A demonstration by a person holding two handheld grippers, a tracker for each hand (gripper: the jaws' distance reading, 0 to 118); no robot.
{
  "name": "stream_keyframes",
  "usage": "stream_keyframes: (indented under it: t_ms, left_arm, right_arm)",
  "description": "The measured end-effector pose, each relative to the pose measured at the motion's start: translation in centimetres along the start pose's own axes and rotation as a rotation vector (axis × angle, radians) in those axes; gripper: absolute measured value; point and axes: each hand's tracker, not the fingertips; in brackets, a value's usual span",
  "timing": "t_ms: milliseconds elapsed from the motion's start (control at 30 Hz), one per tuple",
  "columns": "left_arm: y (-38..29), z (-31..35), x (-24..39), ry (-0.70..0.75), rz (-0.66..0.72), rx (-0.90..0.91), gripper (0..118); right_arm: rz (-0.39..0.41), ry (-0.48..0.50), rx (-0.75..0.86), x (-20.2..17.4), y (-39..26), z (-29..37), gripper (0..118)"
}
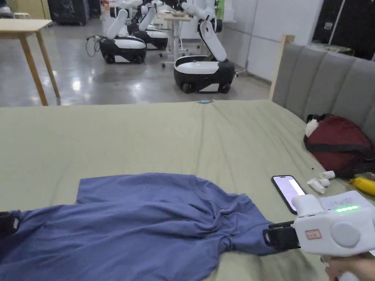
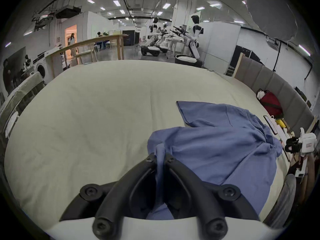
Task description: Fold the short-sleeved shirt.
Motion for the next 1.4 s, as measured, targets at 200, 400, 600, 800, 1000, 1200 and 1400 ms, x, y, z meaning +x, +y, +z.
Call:
stream_keyframes:
  t_ms: [200,400,600,800,1000,1200,1400]
  left_arm:
    - [-0.3,-0.7,0.5,0.007,-0.016,-0.030,5]
    - [-0.6,-1.0,0.8,0.005,0.001,-0.042,5]
    - [-0.2,0.7,1.0,0.001,0.030,0.035,5]
    - [5.2,4.8,2.1,-0.076,0.057,0.182,5]
    - [15.0,12.0,4.5,-0.168,0.075,0.412,5]
    - [26.8,19.0,6.4,-0.083,0.014,0.594,4]
    - [36.4,23.5,7.2,0.058,0.017,0.737,4]
  right_arm:
    - [0.061,0.062,-0.101,0.2,0.9,-3.9,62]
    - [0.232,0.070,-0.057,-2.5,1.7,-3.9,4]
    - [0.159,0.072,0.146,-4.5,2.8,-0.7,4]
    - [0.151,0.172,0.498,-7.5,7.9,6.4,3]
    - [0.166,0.214,0.751,-10.7,16.9,14.3,3]
    - [0.125,0.116,0.925,-12.0,28.9,22.6,4]
    - [0.040,0.013,1.029,-11.9,39.8,30.1,4]
